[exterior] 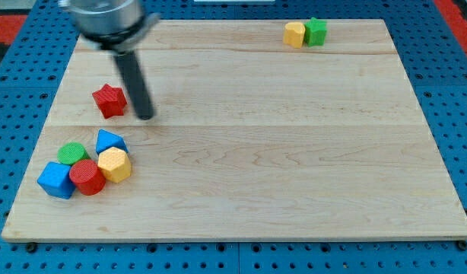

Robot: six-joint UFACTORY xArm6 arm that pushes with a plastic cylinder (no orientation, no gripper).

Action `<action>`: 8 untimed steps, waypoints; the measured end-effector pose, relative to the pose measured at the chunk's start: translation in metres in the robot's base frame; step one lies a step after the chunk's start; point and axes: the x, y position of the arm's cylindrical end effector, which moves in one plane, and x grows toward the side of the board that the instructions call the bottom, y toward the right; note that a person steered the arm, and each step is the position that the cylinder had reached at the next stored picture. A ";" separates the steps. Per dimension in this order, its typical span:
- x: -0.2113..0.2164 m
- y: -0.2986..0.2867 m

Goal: Move your hand to the top right of the board

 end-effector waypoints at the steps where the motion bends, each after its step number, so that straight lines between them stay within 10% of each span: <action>1: -0.029 0.080; 6: -0.101 0.450; 8: -0.188 0.446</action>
